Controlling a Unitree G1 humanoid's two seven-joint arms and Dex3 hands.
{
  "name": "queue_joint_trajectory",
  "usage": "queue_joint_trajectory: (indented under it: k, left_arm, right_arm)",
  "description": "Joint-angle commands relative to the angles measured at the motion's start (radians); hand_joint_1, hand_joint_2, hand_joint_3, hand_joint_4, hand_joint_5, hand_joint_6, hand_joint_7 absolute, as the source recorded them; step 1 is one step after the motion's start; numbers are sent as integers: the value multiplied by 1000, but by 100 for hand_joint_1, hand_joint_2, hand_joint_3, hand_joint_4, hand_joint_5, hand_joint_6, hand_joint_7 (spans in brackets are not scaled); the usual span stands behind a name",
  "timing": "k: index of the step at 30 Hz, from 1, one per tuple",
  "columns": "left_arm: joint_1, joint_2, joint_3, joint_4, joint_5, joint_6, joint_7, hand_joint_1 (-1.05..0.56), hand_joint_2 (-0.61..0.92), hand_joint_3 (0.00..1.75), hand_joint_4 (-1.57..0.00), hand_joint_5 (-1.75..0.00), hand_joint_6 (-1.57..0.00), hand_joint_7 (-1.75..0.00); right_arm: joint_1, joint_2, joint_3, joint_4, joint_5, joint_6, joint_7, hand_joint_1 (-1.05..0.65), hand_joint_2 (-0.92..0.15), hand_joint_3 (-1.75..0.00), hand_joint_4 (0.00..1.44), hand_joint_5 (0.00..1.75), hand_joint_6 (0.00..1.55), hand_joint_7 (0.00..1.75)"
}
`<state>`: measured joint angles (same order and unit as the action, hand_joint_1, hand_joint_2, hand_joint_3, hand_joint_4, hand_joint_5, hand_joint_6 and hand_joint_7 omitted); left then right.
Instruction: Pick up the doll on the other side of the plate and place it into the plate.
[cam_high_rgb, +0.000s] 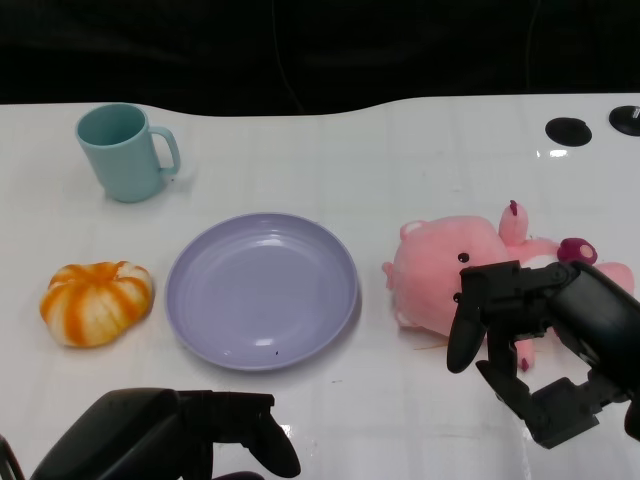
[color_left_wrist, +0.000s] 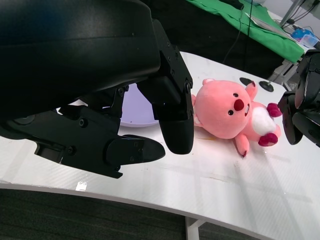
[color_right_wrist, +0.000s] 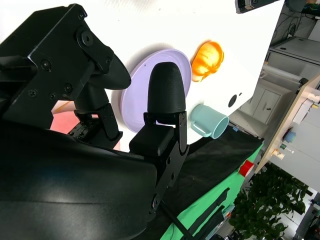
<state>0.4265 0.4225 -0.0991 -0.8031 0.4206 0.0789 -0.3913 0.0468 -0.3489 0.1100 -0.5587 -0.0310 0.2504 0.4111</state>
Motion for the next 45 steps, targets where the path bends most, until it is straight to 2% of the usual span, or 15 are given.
queue_joint_trajectory:
  k: [1,32,41,45]
  left_arm:
    - [-1,13,6,-18,1,-13,-11,-19,92,39,-62,-159,-74,-87]
    - [-2,14,11,-11,-3,-16,-12,-19,92,40,-62,-160,-73,-87]
    - [-3,14,13,-10,-4,-16,-14,-19,92,40,-62,-160,-73,-88]
    - [-2,15,14,-10,-2,-19,-13,-19,92,40,-62,-160,-73,-87]
  right_arm:
    - [-8,-15,-3,6,-4,-12,3,5,-28,-141,88,156,83,128]
    - [-11,-11,-1,25,-17,-47,-1,4,-28,-141,88,155,84,126]
    - [-2,9,-7,24,-28,-49,-41,8,-31,-136,79,148,77,121]
    - [-5,29,-10,20,-33,-29,-72,6,-29,-134,69,141,70,114]
